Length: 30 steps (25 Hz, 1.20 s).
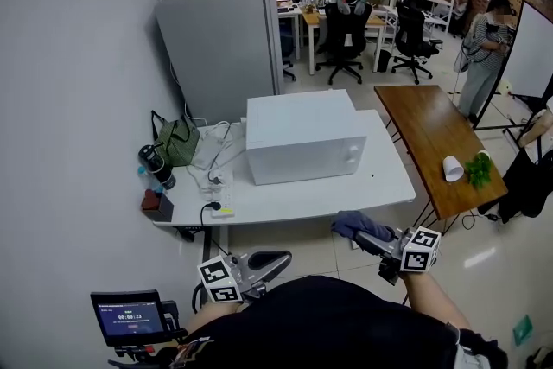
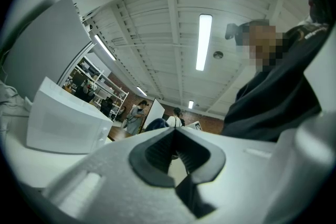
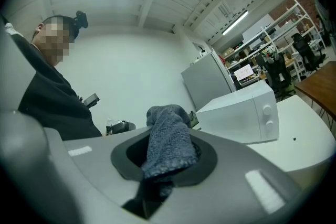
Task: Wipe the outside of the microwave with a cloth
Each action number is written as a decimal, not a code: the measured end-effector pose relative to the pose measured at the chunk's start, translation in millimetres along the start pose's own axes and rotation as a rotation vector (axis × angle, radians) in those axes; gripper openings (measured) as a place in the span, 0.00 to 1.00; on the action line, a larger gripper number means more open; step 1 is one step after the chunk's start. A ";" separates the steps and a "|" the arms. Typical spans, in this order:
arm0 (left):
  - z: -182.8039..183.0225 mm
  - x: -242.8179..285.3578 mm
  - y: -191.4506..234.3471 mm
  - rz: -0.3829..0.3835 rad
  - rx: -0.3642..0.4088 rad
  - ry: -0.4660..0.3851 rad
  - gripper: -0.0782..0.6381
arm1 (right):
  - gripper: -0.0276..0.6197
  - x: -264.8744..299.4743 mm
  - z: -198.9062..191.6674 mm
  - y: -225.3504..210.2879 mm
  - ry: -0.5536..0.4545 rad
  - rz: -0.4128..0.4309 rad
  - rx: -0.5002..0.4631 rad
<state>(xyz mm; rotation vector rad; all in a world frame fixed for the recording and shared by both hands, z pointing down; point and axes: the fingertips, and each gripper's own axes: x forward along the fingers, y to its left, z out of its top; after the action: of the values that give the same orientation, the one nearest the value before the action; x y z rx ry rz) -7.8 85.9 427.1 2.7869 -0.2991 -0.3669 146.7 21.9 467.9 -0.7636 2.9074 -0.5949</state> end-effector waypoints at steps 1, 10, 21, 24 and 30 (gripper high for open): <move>0.4 -0.8 0.6 0.004 -0.002 -0.003 0.11 | 0.14 0.5 0.5 -1.0 0.001 0.000 0.002; -1.9 -1.6 0.6 0.045 0.004 -0.009 0.11 | 0.14 7.8 -3.8 -3.5 0.012 0.044 0.013; -2.4 -13.8 10.1 0.087 0.005 -0.027 0.11 | 0.14 27.5 -11.6 -8.5 0.037 0.081 0.021; -2.4 -14.2 10.6 0.088 0.005 -0.026 0.11 | 0.14 29.1 -13.0 -7.7 0.042 0.086 0.021; -1.6 -12.8 9.8 0.084 -0.006 -0.027 0.11 | 0.14 24.5 -15.9 -8.3 0.049 0.076 0.029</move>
<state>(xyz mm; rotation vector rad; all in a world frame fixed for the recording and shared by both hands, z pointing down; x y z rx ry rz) -21.0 80.3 434.6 2.7550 -0.4191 -0.3846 126.4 8.8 486.3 -0.6409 2.9498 -0.6561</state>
